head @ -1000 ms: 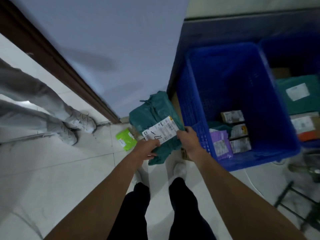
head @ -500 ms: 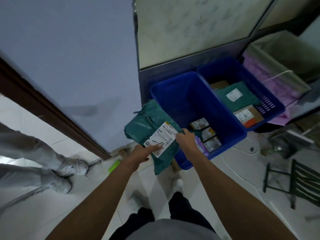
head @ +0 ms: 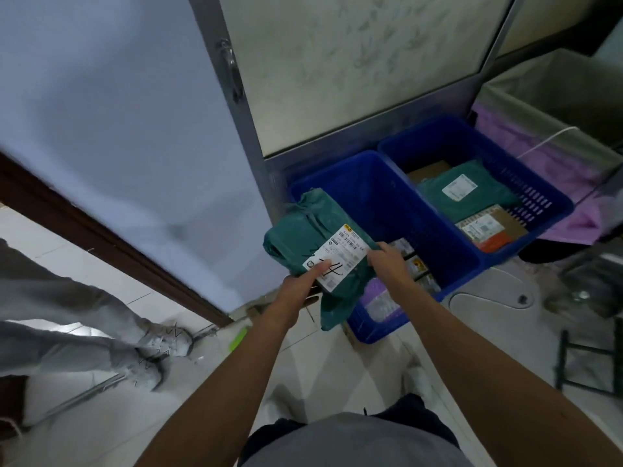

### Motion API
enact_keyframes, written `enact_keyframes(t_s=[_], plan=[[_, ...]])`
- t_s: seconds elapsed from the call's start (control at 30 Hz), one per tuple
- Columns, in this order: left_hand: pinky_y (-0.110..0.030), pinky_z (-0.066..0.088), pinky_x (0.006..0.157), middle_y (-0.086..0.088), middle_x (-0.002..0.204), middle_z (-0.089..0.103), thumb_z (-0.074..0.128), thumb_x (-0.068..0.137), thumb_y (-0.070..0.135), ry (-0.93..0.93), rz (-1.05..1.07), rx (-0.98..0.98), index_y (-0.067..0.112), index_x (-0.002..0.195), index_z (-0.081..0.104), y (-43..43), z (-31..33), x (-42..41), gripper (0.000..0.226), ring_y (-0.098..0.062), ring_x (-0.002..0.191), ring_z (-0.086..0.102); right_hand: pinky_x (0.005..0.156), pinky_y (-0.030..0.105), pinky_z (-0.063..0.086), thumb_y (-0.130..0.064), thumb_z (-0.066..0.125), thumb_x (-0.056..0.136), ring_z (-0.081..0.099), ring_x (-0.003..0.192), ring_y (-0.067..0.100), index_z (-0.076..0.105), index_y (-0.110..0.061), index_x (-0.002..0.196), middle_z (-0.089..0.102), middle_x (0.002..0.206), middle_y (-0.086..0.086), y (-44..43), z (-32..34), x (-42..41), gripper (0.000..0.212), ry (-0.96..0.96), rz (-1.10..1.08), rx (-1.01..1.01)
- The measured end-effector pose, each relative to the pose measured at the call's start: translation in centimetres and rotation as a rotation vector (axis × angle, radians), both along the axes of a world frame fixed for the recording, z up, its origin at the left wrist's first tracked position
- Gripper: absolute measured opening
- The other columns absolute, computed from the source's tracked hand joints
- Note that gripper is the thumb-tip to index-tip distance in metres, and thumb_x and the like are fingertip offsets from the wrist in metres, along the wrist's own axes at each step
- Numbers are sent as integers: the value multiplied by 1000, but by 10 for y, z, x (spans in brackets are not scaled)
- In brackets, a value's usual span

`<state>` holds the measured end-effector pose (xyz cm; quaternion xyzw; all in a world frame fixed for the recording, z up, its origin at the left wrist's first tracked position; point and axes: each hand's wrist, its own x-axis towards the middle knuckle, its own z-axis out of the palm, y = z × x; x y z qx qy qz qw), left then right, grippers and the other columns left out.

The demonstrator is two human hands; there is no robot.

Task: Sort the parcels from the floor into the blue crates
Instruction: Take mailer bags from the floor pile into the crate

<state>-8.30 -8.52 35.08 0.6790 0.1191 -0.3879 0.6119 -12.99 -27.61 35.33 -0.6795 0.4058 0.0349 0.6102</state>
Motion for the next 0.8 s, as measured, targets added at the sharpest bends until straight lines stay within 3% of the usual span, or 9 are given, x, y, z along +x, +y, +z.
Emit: enact_keyframes(t_s=[0.07,0.13,0.3,0.4,0.47,0.57,0.67,0.73,0.8], plan=[[-36,57,90,1,104,77,83,70,52,-10,62,-9,15,122,64,-29,-2,-7,67,-20,97,73,82,51,55,-5,48,89,60,85,24,61,-8,109,64,101,15,-26,-1,-5,24,-37,17,22],[-33,59,82,0,102,78,84,71,48,-17,139,-28,15,120,65,-59,-1,-16,62,-21,95,73,78,51,56,-7,48,89,60,83,24,61,-10,108,64,100,15,-54,2,-9,23,-54,68,31],[-37,60,86,-2,102,78,86,71,43,-17,285,-62,15,121,66,-124,1,-33,61,-23,98,73,73,54,55,-15,50,79,63,84,28,63,-14,115,66,103,15,-122,15,-18,38,-46,225,56],[-30,59,71,-4,101,78,83,77,36,4,369,-75,13,117,68,-152,6,-41,49,-20,91,73,57,28,44,-9,49,89,53,74,20,60,-18,94,61,92,7,-149,23,-17,15,-64,290,85],[-31,57,74,-6,102,77,82,78,35,24,417,-63,12,117,69,-164,7,-44,47,-21,89,71,55,19,45,-11,50,94,55,78,19,59,-20,100,59,97,6,-162,22,-12,14,-68,330,76],[-33,57,79,-7,103,77,81,77,36,50,489,-69,12,113,71,-175,2,-42,44,-23,93,71,87,39,51,-30,58,93,54,118,31,37,-15,149,36,146,13,-172,9,-2,61,-21,362,-30],[-34,59,80,-8,105,77,77,82,34,91,539,-139,13,111,72,-181,-4,-35,37,-23,93,72,106,41,39,-42,63,94,34,141,34,13,-9,159,16,160,13,-173,1,5,88,32,306,-71],[-31,60,71,-6,93,78,71,88,27,135,570,-214,12,106,71,-186,-5,-30,23,-18,78,74,103,36,36,-49,64,93,33,144,31,10,-11,160,20,163,11,-173,-7,12,95,67,299,70],[-32,59,74,-6,88,78,67,91,23,171,551,-264,12,106,70,-194,-6,-24,19,-17,76,73,93,28,43,-54,70,88,49,131,25,21,-15,157,41,153,7,-170,-15,19,93,51,275,248]])
